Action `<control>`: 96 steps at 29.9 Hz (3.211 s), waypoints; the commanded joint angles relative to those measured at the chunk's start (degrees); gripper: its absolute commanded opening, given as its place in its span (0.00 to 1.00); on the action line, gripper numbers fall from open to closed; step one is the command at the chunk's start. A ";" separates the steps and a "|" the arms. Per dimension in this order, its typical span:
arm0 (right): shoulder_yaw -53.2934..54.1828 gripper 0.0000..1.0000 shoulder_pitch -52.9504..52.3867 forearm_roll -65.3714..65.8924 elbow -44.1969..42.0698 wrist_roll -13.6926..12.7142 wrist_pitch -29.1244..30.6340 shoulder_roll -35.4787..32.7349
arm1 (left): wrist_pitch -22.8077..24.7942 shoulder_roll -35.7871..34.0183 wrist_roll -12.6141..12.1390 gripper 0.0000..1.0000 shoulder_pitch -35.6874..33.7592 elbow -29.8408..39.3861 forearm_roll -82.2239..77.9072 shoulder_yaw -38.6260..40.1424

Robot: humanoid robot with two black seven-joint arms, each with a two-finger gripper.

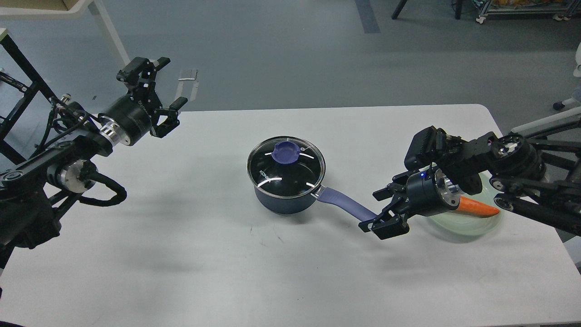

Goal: Open pot lid

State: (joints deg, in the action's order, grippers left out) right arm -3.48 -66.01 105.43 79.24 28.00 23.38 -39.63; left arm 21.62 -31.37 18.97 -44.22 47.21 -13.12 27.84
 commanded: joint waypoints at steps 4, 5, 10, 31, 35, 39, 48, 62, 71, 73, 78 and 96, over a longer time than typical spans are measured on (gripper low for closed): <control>0.14 0.77 0.61 -4.00 -0.05 0.00 0.00 0.08 | -0.09 0.00 0.02 0.99 0.01 0.87 0.03 -0.07; 0.14 0.77 0.88 -4.09 -0.06 0.00 0.00 0.17 | -0.09 0.00 0.02 0.99 0.01 0.87 0.03 0.02; 0.14 0.75 1.76 -4.09 -1.37 0.00 0.00 0.87 | -0.09 0.08 0.02 0.99 0.01 0.87 0.03 0.02; 0.93 0.41 2.81 -4.09 -4.89 0.00 -0.09 4.83 | -0.18 0.17 0.02 0.99 0.01 1.84 -0.06 -0.07; 0.84 0.30 2.81 -4.00 -4.89 0.00 -0.09 4.83 | -0.62 0.44 0.02 0.99 -0.08 2.01 -0.15 -0.07; 0.75 0.27 2.73 -4.00 -4.89 0.00 -0.09 4.65 | -0.18 0.52 -0.07 0.99 -0.69 2.01 -2.51 -0.15; 0.67 0.27 2.73 -4.00 -4.89 0.00 -0.09 4.74 | -1.23 0.79 8.44 0.99 -6.93 7.01 -36.39 -0.15; 0.58 0.27 2.81 -4.00 -5.06 0.00 -0.09 4.39 | -25.57 6.58 9.03 0.99 -19.67 15.74 -92.60 -25.88; 0.66 0.27 2.90 -4.00 -5.06 0.00 0.00 4.83 | -26.37 10.72 9.03 0.99 -19.68 9.40 -93.14 -28.45; 0.58 0.27 2.81 -4.00 -4.98 0.00 0.00 4.83 | -26.46 10.63 9.03 0.99 -19.33 9.40 -93.22 -28.80; 0.75 0.27 2.90 -4.00 -4.98 0.00 0.00 4.74 | -26.28 10.63 9.03 0.99 -17.66 6.76 -92.61 -28.98; 0.93 0.28 2.81 -4.00 -4.80 0.00 0.00 5.18 | -25.58 10.46 9.03 0.57 -15.55 6.23 -92.35 -28.98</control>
State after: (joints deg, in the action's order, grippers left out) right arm -2.56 -63.18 101.43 74.44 28.00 23.34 -34.42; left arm -4.05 -20.96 27.99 -59.81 53.46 -105.55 -1.17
